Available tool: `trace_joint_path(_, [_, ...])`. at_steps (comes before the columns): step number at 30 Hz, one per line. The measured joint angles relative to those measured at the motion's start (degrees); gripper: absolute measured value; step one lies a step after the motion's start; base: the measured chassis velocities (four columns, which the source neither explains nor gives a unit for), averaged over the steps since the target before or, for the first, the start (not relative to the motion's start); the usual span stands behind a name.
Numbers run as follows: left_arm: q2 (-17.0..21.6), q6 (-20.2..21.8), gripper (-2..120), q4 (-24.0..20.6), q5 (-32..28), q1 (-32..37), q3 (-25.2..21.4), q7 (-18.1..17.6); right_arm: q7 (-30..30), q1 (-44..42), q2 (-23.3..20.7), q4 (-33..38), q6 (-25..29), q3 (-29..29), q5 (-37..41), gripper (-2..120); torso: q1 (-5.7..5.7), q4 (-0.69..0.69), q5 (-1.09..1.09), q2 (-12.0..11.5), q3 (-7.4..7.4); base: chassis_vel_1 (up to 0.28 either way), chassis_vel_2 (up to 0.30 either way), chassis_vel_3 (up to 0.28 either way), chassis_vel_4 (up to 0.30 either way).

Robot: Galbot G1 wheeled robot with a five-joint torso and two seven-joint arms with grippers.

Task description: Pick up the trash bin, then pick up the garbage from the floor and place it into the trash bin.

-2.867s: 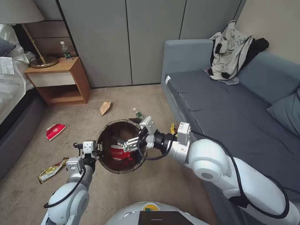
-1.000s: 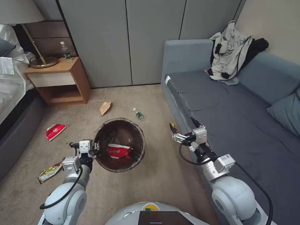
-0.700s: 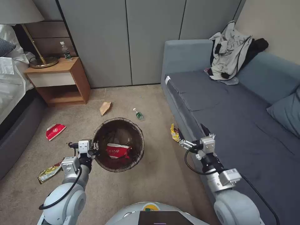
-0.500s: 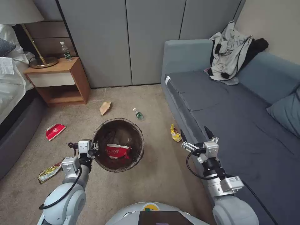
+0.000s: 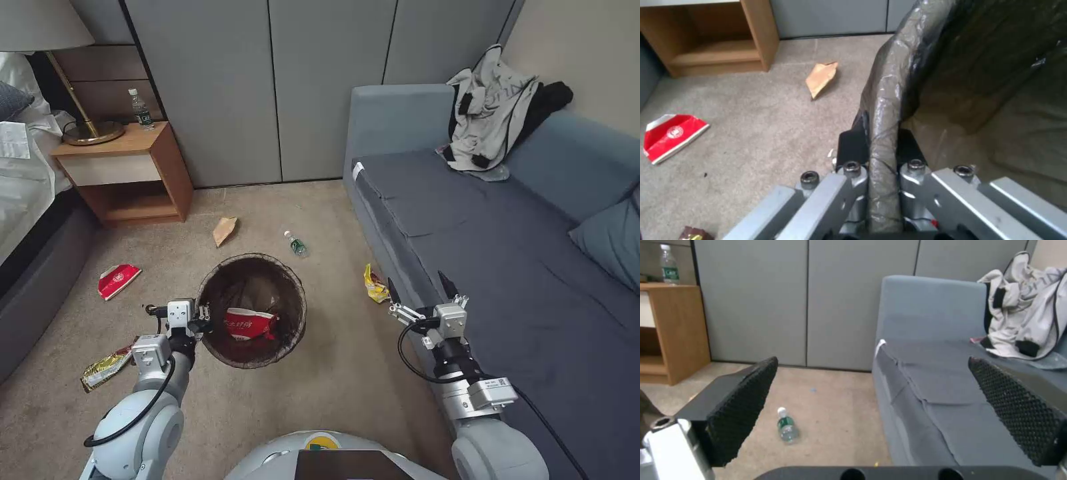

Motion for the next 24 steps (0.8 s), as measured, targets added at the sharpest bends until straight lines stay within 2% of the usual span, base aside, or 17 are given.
trace_joint_path(24, [-0.03, 0.01, 0, 0.05, 0.12, 0.0, 0.13, -0.01, 1.33, 0.86, -0.57, -0.41, -1.99, 0.89, 0.95, 100, 0.0, 0.0, 0.0, 0.0, 0.0, 0.004, 0.004, 0.007, 0.004])
